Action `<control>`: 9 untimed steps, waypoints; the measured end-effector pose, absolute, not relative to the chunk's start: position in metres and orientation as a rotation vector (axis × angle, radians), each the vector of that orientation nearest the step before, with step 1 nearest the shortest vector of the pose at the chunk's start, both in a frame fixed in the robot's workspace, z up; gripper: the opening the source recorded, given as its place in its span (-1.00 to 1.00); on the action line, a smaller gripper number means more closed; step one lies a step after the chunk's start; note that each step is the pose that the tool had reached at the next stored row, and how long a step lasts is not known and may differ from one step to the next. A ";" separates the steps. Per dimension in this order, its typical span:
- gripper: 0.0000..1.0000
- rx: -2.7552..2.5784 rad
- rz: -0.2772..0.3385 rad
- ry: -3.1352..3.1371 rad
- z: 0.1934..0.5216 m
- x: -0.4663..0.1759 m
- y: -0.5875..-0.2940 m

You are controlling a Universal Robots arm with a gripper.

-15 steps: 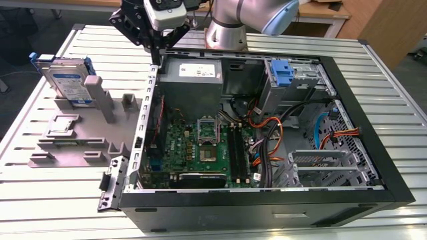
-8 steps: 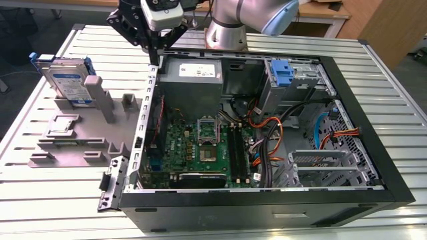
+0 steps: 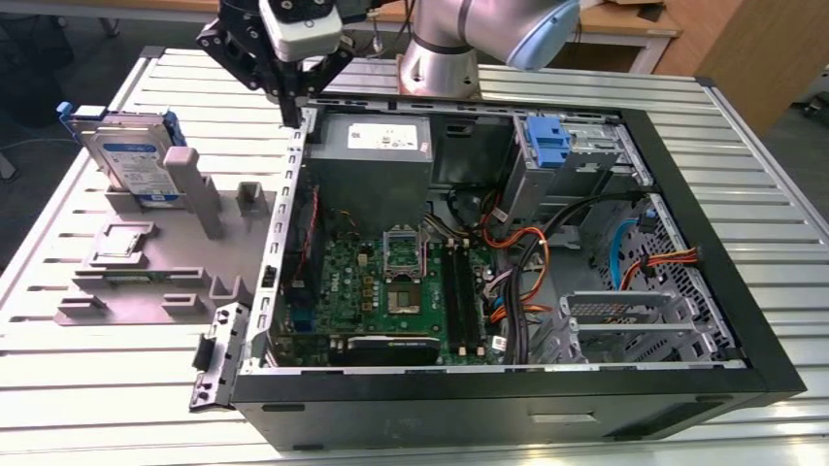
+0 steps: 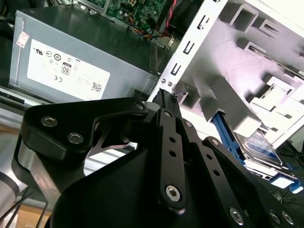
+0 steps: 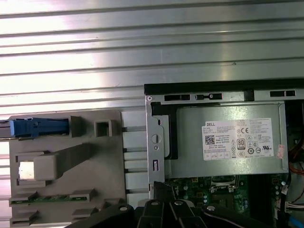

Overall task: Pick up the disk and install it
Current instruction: 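Reach for the disk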

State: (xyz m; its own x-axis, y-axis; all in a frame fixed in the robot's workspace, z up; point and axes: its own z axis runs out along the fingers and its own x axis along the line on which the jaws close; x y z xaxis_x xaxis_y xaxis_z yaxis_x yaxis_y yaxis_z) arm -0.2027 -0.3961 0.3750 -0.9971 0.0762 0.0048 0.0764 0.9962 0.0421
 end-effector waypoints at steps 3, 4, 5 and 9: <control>-0.80 -0.120 -0.067 -3.136 0.374 -0.214 -0.394; -0.80 -0.120 -0.067 -3.136 0.374 -0.218 -0.392; -0.80 -0.120 -0.067 -3.136 0.373 -0.222 -0.391; -0.80 -0.120 -0.067 -3.136 0.373 -0.239 -0.383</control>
